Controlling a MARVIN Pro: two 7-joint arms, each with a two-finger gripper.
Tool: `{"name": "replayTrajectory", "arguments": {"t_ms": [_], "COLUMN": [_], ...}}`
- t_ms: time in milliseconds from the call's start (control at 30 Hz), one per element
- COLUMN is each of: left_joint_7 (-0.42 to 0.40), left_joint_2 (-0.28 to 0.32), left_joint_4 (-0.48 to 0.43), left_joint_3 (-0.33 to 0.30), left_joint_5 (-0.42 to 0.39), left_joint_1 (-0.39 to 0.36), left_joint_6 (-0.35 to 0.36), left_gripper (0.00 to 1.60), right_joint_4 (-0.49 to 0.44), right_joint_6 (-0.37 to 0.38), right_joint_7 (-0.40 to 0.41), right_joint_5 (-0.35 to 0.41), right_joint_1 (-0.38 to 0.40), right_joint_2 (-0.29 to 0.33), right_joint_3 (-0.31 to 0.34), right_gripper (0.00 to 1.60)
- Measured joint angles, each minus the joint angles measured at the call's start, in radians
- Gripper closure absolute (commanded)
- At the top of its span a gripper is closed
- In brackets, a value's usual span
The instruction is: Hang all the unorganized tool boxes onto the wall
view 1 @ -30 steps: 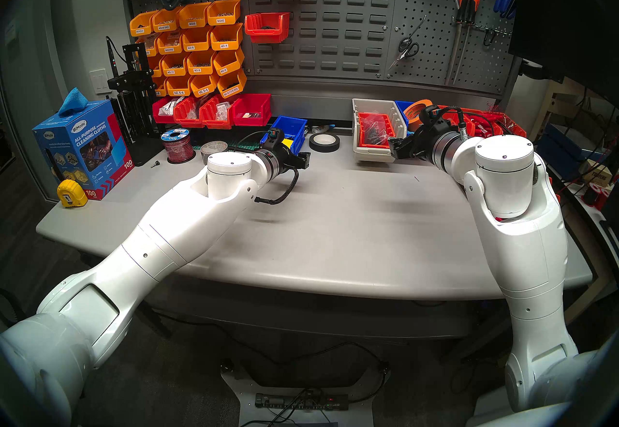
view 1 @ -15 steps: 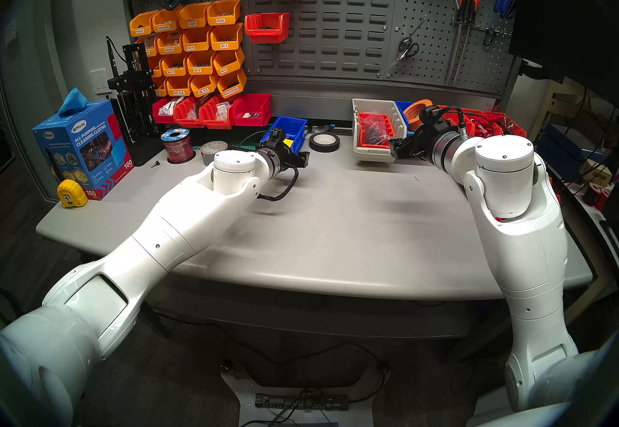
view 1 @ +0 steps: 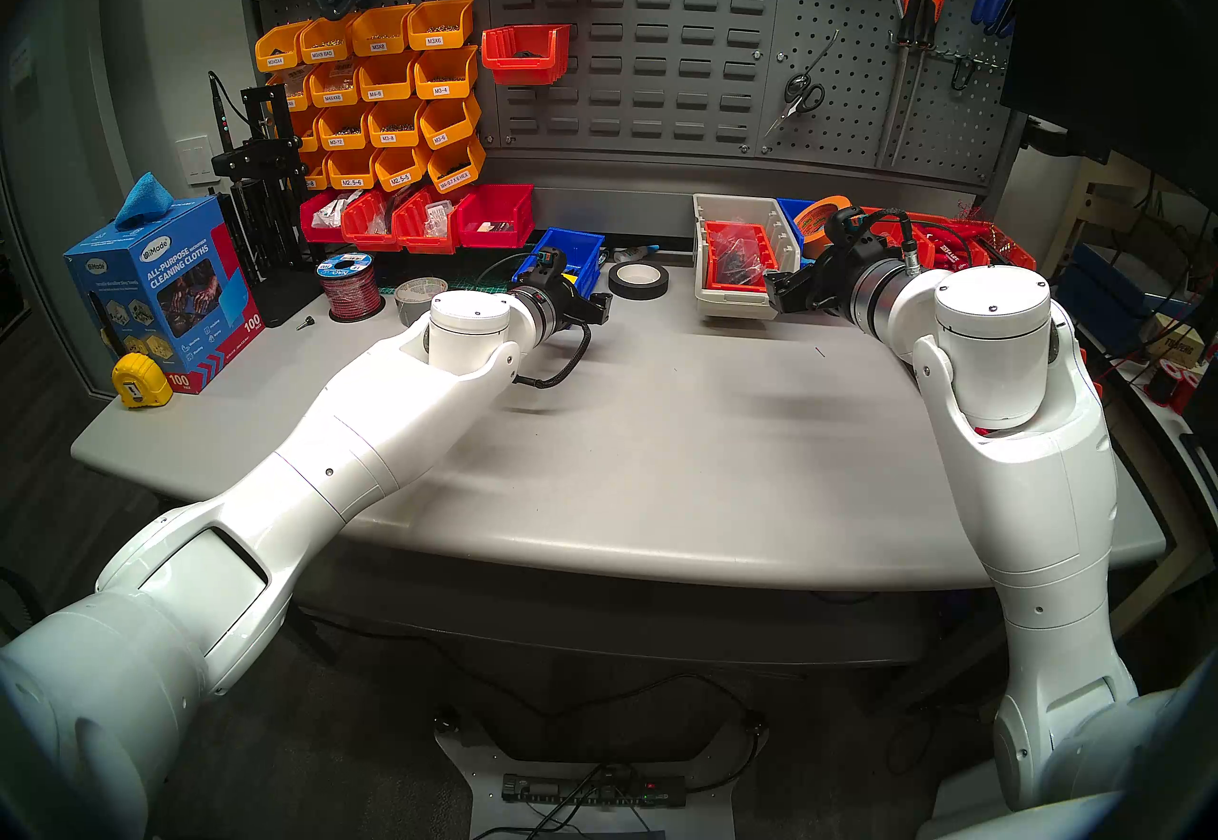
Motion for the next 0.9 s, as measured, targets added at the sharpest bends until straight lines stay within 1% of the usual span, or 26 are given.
{"name": "replayTrajectory", "arguments": {"t_ms": [733, 767, 800, 833, 900], "left_joint_7": [-0.046, -0.047, -0.050, -0.052, -0.055], "left_joint_2": [-0.086, -0.088, -0.091, -0.094, -0.098], "left_joint_4": [0.155, 0.159, 0.164, 0.168, 0.174], "left_joint_3": [0.005, 0.005, 0.005, 0.005, 0.004], "left_joint_5": [0.050, 0.051, 0.052, 0.053, 0.054], "left_joint_1": [-0.059, -0.060, -0.062, -0.063, -0.065], "left_joint_6": [-0.058, -0.059, -0.061, -0.062, -0.064], "left_gripper": [0.00, 0.21, 0.94, 1.60, 1.60], "right_joint_4": [0.000, 0.000, 0.000, 0.000, 0.000], "right_joint_6": [0.000, 0.000, 0.000, 0.000, 0.000], "right_joint_7": [0.000, 0.000, 0.000, 0.000, 0.000], "right_joint_5": [0.000, 0.000, 0.000, 0.000, 0.000], "right_joint_1": [0.000, 0.000, 0.000, 0.000, 0.000], "right_joint_2": [0.000, 0.000, 0.000, 0.000, 0.000], "right_joint_3": [0.000, 0.000, 0.000, 0.000, 0.000], "right_gripper": [0.00, 0.00, 0.00, 0.00, 0.00]}}
